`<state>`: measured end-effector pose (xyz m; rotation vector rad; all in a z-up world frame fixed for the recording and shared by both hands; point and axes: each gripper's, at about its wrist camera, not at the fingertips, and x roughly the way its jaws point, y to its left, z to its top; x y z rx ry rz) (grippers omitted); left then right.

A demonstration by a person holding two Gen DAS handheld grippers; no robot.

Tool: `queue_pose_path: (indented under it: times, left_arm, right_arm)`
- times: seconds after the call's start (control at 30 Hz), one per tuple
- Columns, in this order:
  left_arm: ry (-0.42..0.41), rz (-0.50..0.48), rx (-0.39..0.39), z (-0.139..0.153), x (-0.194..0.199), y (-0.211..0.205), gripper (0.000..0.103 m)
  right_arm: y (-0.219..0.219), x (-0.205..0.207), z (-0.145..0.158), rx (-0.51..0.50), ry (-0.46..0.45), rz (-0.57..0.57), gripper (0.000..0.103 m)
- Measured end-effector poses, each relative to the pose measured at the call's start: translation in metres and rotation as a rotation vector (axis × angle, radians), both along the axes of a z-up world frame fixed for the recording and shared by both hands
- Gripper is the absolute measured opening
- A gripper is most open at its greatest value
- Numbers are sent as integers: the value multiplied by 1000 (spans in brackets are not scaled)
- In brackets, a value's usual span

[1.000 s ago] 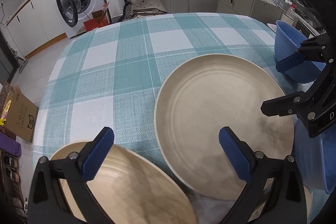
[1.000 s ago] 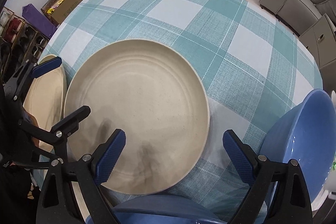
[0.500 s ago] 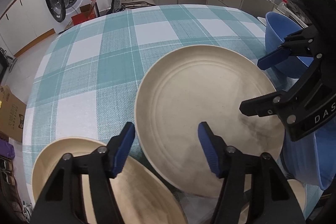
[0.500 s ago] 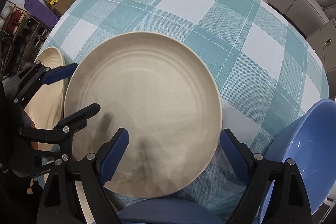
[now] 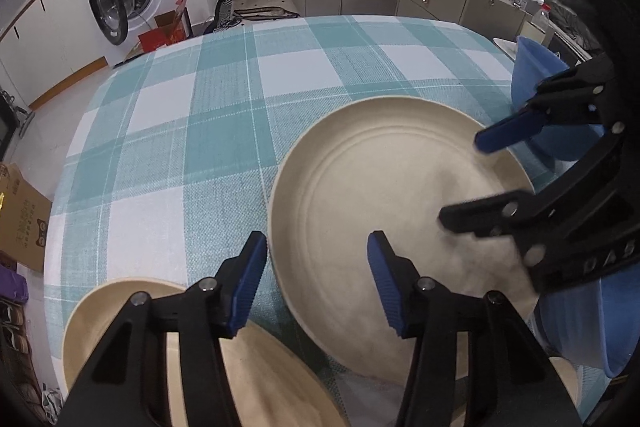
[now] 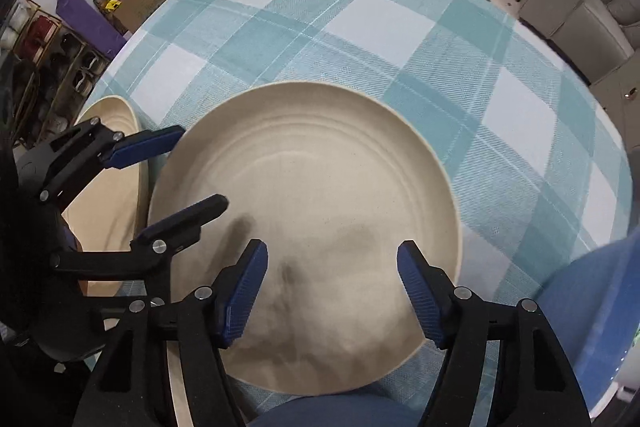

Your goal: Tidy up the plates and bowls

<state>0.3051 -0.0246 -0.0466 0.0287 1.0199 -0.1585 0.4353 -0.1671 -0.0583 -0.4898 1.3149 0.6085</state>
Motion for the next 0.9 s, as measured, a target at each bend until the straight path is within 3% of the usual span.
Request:
queue_pose_path:
  times: [0.43,0.9]
  left_arm:
    - [30,6,26,-5,-4,1,52]
    - [31,4,33,-4,-4,-2,51]
  right_arm:
    - [-31,8,-1,-58,-17,-84,70]
    - [-23,6,-5,-126,-34,-103,70]
